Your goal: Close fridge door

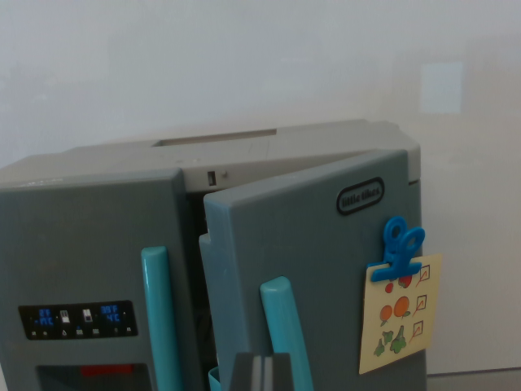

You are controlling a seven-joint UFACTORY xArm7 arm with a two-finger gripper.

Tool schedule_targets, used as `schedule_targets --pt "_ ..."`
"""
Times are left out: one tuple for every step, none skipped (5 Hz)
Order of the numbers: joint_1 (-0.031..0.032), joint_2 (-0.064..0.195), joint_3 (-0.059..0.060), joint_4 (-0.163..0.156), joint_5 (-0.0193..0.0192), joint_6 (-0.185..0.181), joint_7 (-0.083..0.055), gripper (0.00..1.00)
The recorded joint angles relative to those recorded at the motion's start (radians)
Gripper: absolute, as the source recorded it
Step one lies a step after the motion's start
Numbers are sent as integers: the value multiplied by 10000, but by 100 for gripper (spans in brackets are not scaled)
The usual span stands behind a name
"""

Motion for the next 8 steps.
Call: schedule_targets --pt "0 0 0 0 0 0 0 100" --pt "0 0 0 0 0 1 0 100" --pt "0 0 0 0 0 1 0 100" --pt "-2 28 -21 0 0 1 0 100" --pt "-2 28 -21 0 0 1 0 100" --pt "-5 251 -409 0 0 1 0 100" --pt "-5 251 -409 0 0 1 0 100" --pt "-5 750 -736 0 0 1 0 100"
